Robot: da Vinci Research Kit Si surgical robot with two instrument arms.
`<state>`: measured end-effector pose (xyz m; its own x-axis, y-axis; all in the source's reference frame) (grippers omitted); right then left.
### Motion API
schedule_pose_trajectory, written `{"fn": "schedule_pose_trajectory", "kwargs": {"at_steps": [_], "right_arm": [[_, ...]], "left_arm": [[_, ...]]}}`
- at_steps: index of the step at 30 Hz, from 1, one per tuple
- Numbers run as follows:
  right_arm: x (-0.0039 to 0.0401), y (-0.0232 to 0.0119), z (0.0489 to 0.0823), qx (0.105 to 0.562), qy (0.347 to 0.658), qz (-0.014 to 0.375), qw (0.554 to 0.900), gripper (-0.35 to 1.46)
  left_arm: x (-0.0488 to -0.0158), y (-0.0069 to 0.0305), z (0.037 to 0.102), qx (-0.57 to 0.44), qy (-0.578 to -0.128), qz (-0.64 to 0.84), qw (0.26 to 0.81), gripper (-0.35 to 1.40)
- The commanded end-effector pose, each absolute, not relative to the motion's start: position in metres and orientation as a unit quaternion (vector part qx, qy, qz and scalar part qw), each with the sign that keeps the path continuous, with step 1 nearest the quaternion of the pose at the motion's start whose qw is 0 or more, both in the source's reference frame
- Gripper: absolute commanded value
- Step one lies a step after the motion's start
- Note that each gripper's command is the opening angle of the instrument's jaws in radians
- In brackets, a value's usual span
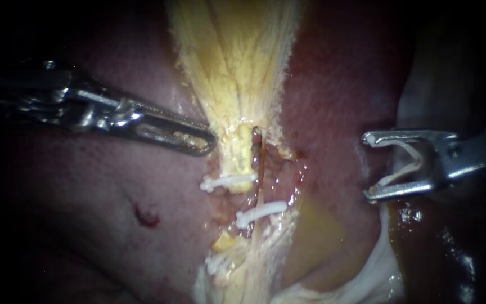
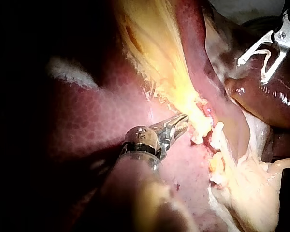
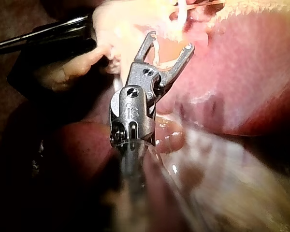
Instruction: Clipping second clip right tube
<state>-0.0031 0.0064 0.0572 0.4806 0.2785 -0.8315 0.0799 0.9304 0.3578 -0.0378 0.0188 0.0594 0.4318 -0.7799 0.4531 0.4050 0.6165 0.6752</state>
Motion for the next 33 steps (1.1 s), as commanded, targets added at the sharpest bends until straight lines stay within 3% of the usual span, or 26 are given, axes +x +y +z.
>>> {"fn": "schedule_pose_trajectory", "kwargs": {"at_steps": [1, 15, 23, 33], "right_arm": [[-0.0031, 0.0064, 0.0572, 0.177, 0.506, 0.059, 0.842, 0.5], [-0.0029, 0.0064, 0.0573, 0.179, 0.507, 0.058, 0.841, 0.5], [-0.0017, 0.0061, 0.0576, 0.188, 0.511, 0.053, 0.837, 0.5], [0.0036, 0.0042, 0.0601, 0.249, 0.508, 0.091, 0.82, 0.5]], "left_arm": [[-0.0376, 0.0188, 0.0593, 0.242, -0.389, -0.365, 0.811, -0.35], [-0.0307, 0.0232, 0.0533, 0.222, -0.401, -0.389, 0.799, -0.35], [-0.0303, 0.0234, 0.0529, 0.221, -0.402, -0.391, 0.798, -0.35], [-0.0303, 0.0231, 0.0531, 0.22, -0.402, -0.391, 0.798, -0.35]]}}
